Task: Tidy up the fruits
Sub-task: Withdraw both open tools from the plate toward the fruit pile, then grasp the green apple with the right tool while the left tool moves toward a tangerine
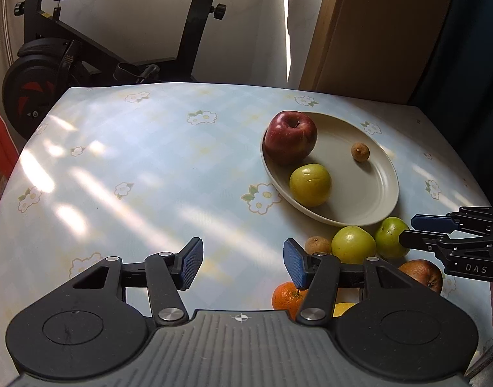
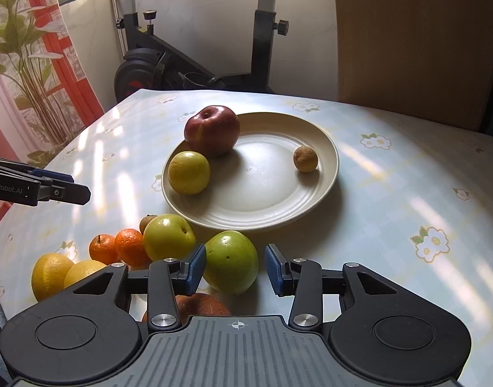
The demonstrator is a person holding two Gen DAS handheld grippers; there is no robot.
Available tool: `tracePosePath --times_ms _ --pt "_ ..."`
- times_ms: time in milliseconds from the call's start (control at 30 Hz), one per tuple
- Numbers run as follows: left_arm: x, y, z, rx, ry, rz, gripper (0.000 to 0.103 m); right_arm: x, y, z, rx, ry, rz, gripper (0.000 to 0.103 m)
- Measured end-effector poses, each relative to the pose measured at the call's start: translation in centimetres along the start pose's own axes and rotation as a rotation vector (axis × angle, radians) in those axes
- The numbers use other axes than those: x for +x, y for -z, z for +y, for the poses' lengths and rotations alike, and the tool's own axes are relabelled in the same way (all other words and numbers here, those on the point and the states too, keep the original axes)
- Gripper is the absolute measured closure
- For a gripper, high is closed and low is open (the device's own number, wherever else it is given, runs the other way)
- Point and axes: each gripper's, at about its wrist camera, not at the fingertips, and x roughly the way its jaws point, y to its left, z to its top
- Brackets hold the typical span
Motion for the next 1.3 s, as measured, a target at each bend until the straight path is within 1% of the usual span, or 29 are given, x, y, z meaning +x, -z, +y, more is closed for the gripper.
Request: tracePosePath --times_ms 200,500,700,800,1000,1133,1200,1233,1267,1300 --pt "0.3 0.4 -0.3 -0.017 0.015 0.013 0.045 0.7 -0.2 0.3 0.0 -0.029 0.03 0.061" --pt "0.6 0.9 -0.4 -0.026 0.029 0.032 0.045 1.7 -0.1 0.5 0.025 -0.058 0.06 0.061" --pt "0.8 1.2 -0.9 0.002 0.05 0.05 0.046 1.6 0.2 0.3 0.056 -0.058 0.052 0.062" --pt "1.2 1.3 -1.0 0.013 0.068 0.077 0.046 1.2 0.5 0.2 0.066 -0.036 0.036 0.062" --pt "2.1 1.6 -0.1 -0.071 0.132 0.141 0.047 0.5 0.8 -0.3 0.09 -0.025 0.011 0.062" --pt "2.9 1.8 -0.4 -0.067 0.167 0.173 0.047 0.3 0.9 -0.5 0.093 -0.022 0.004 0.062" --pt "3.5 1.9 -0.5 -0.076 0.172 0.19 0.047 0.2 0.9 -0.5 0.093 -0.019 -0.001 0.062" --pt "3.8 1.9 -0.5 -0.079 0.17 0.198 0.049 0.1 0.9 -0.5 0.092 -0.018 -0.005 0.062" --pt "4.1 1.9 -0.5 -0.082 0.165 0.208 0.053 0.0 1.0 -0.5 0.09 -0.018 -0.008 0.062" --pt "4.2 1.9 -0.5 -0.091 0.177 0.209 0.054 -0.1 1.1 -0.5 0.091 -0.017 -0.01 0.062"
